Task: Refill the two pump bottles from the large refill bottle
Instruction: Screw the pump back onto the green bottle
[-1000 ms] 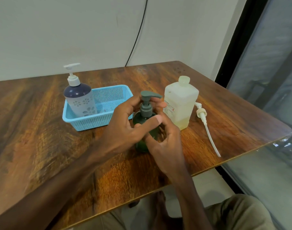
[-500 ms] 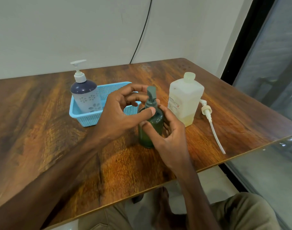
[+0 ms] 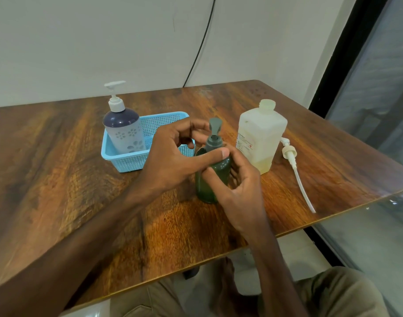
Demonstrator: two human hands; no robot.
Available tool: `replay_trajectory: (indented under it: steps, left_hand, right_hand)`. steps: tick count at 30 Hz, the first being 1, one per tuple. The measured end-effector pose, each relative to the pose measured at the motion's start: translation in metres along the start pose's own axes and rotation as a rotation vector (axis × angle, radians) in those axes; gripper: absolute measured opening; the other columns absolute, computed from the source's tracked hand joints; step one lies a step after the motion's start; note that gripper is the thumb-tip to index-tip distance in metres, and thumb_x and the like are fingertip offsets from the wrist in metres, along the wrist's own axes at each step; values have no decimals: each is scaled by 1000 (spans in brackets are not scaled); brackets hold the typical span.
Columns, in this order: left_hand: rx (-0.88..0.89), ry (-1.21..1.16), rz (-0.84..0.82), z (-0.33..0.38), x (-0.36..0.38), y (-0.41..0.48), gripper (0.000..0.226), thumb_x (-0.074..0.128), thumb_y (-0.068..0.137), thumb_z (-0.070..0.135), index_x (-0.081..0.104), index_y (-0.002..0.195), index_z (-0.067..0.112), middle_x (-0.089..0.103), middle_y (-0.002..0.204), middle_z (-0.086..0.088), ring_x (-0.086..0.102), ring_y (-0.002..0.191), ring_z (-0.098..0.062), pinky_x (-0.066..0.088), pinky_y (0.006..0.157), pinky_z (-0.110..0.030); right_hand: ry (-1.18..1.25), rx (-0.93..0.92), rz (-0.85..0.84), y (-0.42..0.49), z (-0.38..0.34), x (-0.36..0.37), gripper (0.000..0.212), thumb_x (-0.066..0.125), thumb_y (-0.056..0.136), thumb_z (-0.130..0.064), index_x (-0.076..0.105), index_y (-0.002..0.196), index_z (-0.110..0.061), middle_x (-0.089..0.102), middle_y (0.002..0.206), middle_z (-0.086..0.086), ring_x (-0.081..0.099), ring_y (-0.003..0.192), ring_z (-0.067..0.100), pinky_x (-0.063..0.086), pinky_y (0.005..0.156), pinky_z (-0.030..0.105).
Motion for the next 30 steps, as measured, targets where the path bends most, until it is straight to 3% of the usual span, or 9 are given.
replay_trajectory:
  steps: [3, 7, 10, 13, 18, 22, 23, 27, 30]
  left_hand:
    - [2, -3, -59, -1, -6, 1, 44, 86, 82, 22, 70, 121, 11, 78, 110, 4, 73, 107, -18, 58, 93, -51]
    - [24, -4, -156, 0, -6, 1, 36, 78, 90, 14, 69, 125, 10, 76, 119, 2, 70, 115, -19, 57, 97, -52]
    - [50, 95, -132, 0, -1, 2, 37, 76, 89, 35, 71, 122, 20, 75, 117, 8, 68, 115, -20, 56, 94, -49]
    - [22, 159, -17, -1, 0, 3, 39, 78, 82, 55, 75, 110, 28, 75, 108, 10, 67, 108, -19, 55, 88, -47]
    - [30, 100, 12, 5, -1, 1, 27, 83, 77, 47, 78, 100, 33, 78, 95, 18, 72, 94, -5, 55, 74, -21]
    - [91, 120, -39, 9, -4, 2, 26, 80, 82, 42, 79, 103, 27, 78, 97, 17, 73, 91, -3, 50, 72, -11]
    - [99, 113, -64, 10, -5, 4, 26, 79, 83, 39, 80, 104, 23, 78, 97, 15, 74, 90, -6, 52, 71, -14]
    - [144, 111, -159, 8, -8, 11, 27, 77, 88, 33, 80, 106, 12, 80, 96, 3, 74, 87, -23, 58, 75, -46]
    - [183, 124, -213, 9, -12, 17, 26, 76, 90, 32, 80, 105, 11, 79, 97, 3, 73, 88, -21, 57, 77, -44]
  right_hand:
    - [14, 4, -3, 0, -1, 1, 51, 72, 92, -22, 54, 139, -24, 62, 124, -29, 58, 119, -6, 53, 88, 15]
    - [24, -17, 1, 0, -2, 1, 52, 70, 93, -16, 52, 141, -24, 62, 126, -29, 58, 122, -3, 53, 92, 18]
    - [4, -19, -7, 0, -1, 0, 49, 69, 94, -15, 52, 138, -28, 61, 123, -34, 56, 121, -8, 51, 90, 13]
    - [-28, -4, 2, 0, 2, 0, 52, 71, 92, -23, 52, 141, -24, 61, 128, -22, 56, 122, -4, 53, 92, 16]
    - [-34, 7, -8, 0, 1, 1, 49, 71, 92, -29, 53, 138, -28, 62, 126, -21, 57, 121, -2, 54, 91, 19]
    - [-51, 14, -10, 0, 2, 0, 54, 72, 92, -31, 51, 141, -24, 62, 132, -12, 58, 124, 7, 56, 98, 34]
    - [-54, 15, -9, 1, 2, 1, 54, 72, 92, -31, 51, 142, -24, 62, 133, -10, 58, 125, 9, 56, 99, 38]
    - [-56, -8, 1, 2, 1, 1, 55, 73, 92, -29, 51, 142, -24, 60, 136, -13, 56, 128, 7, 54, 102, 40]
    - [-76, 9, -6, 3, 1, -1, 58, 74, 90, -31, 51, 144, -25, 59, 138, -15, 55, 128, 4, 54, 102, 38]
Point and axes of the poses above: each hand's wrist, its own y-axis towards the middle knuckle, its own x-axis out of the palm, z = x × y, the point moved 1 cm from there along y, towards the middle knuckle
